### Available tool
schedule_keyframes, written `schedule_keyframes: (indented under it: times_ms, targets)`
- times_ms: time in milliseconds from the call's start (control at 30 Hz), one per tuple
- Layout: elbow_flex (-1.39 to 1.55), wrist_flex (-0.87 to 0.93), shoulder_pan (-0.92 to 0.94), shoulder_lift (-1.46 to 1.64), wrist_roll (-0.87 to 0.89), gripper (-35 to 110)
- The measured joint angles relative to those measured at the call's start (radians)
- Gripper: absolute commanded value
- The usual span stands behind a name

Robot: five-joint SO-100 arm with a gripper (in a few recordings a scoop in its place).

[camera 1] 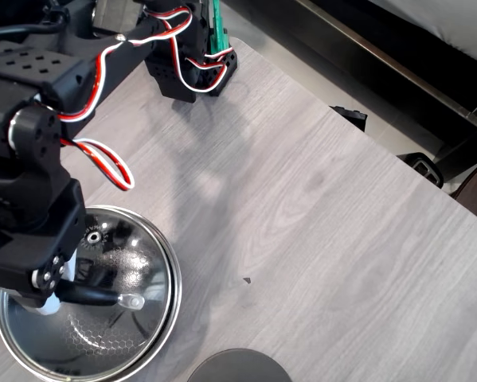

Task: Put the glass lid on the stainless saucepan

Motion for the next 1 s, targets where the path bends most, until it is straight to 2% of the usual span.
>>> schedule_keyframes:
  times_ms: [400, 467, 667, 833, 933, 1000]
  targets:
    - [-0.008, 0.002, -0.005, -0.026, -0.002, 1]
    - [-0.009, 0.002, -0.005, -0.028, 0.000, 13]
    - [-0.011, 0.003, -0.005, -0.032, 0.000, 26]
    - [-0.015, 0.009, -0.005, -0.032, 0.000, 23]
    - [-0.017, 0.026, -0.006, -0.032, 0.000, 0]
    - [-0.017, 0.041, -0.009, -0.031, -0.002, 0]
